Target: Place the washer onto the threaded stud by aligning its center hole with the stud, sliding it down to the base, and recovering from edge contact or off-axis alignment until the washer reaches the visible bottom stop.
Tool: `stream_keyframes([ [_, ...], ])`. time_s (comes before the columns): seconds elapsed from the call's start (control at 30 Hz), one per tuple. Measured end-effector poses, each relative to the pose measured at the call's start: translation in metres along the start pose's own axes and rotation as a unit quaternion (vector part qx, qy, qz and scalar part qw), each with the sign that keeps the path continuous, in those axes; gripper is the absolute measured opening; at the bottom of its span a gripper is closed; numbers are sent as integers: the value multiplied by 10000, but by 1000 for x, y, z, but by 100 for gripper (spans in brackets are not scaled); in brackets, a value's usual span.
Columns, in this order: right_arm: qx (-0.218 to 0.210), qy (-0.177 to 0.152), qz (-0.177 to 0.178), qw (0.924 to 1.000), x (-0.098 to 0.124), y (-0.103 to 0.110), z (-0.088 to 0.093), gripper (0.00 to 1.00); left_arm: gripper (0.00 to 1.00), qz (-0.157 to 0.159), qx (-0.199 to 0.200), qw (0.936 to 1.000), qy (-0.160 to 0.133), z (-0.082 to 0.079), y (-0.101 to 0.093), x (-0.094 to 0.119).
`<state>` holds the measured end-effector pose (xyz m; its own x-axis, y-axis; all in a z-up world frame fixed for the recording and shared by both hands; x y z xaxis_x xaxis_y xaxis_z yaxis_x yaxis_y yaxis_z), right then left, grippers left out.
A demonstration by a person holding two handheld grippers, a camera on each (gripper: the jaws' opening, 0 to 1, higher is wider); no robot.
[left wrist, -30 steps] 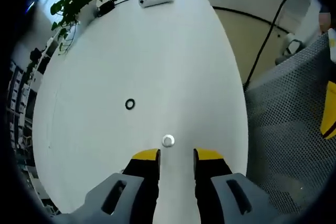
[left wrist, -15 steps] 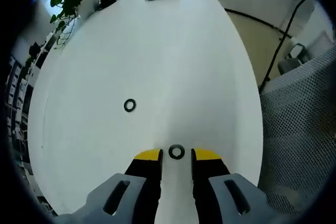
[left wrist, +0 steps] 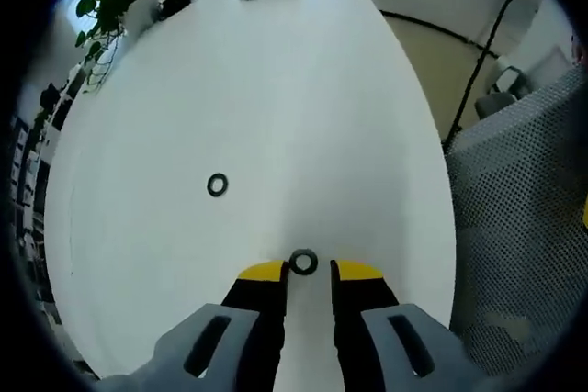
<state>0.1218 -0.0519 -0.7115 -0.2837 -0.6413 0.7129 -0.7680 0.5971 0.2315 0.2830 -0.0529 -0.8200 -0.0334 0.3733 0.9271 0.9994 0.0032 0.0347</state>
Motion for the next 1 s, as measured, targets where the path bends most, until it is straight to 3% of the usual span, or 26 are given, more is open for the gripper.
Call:
stream_keyframes([
  [0.23,7,-3,3,10000,0,0,0,6,9,-82,194,9998,74,0,2,1],
  [0.4,17,3,-5,10000,0,1,0,6,9,-212,-25,9997,68,-2,0,1],
  [0.6,5,-12,-3,10000,0,1,0,6,8,-242,142,9995,116,1,-3,4],
  [0.73,18,-9,-10,10000,0,1,0,6,8,-220,79,9996,132,2,-7,12],
  [1.0,80,19,-36,10000,0,1,-1,6,8,-422,294,9987,-49,6,-2,49],
])
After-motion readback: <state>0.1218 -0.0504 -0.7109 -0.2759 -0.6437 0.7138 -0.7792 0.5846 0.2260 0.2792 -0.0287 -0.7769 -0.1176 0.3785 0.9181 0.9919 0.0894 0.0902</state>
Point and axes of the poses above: the point that each gripper's makers call its tool centre point, and the gripper's own axes: x roughly backward along the fingers, y roughly to its left, z roughly out of its underside, the point moved 2 cm from there along x, roughly backward along the fingers, and after that the axes turned 5 degrees about -y, right-handed, at the moved point
